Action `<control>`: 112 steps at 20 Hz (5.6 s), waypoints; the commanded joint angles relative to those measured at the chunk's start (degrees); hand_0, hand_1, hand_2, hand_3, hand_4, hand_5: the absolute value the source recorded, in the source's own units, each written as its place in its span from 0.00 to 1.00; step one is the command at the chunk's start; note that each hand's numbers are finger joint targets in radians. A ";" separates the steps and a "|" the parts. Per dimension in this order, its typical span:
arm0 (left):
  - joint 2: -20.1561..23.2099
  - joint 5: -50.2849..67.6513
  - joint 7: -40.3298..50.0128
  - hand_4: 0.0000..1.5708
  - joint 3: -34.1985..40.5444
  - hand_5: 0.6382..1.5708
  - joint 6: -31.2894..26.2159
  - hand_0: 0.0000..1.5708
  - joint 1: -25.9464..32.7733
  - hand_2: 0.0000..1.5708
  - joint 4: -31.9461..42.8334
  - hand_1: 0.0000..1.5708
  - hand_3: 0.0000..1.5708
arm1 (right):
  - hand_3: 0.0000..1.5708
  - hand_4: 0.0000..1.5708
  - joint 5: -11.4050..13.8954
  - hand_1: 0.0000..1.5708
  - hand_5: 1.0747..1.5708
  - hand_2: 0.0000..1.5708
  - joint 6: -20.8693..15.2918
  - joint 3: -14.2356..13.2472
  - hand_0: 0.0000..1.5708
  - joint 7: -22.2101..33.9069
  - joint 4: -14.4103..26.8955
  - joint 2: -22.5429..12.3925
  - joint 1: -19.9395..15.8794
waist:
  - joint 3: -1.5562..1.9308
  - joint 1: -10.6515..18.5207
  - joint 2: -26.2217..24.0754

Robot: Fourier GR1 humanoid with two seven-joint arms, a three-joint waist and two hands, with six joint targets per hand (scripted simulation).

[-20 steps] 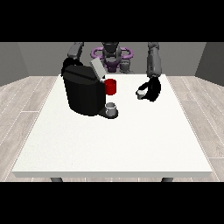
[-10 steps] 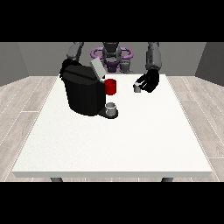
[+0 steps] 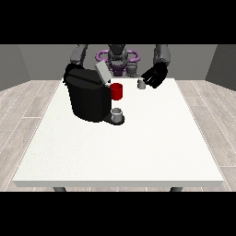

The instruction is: Insert the coffee pod into the coffee machine and close the lid

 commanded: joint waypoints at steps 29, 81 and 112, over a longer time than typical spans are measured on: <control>2.99 -1.44 8.01 0.31 5.64 1.00 -0.18 0.84 -17.65 0.85 2.94 0.84 0.78 | 0.00 0.31 1.02 0.00 1.00 0.00 -0.87 3.13 0.00 2.86 -7.22 -0.43 -5.60 | 0.01 -9.79 8.26; 5.68 -7.09 3.25 0.15 3.24 1.00 -6.11 0.36 -19.50 0.52 5.68 0.36 0.41 | 0.00 0.26 -0.44 0.00 1.00 0.00 -1.32 1.08 0.00 2.40 -7.19 -0.63 -5.55 | 0.00 -9.15 9.28; -8.62 11.20 1.39 0.17 17.59 1.00 -9.15 0.00 -4.94 0.00 1.93 0.00 0.00 | 0.00 0.27 -2.18 0.00 1.00 0.00 -2.95 -3.83 0.00 -2.24 -0.47 -0.61 6.93 | -0.08 3.19 -8.73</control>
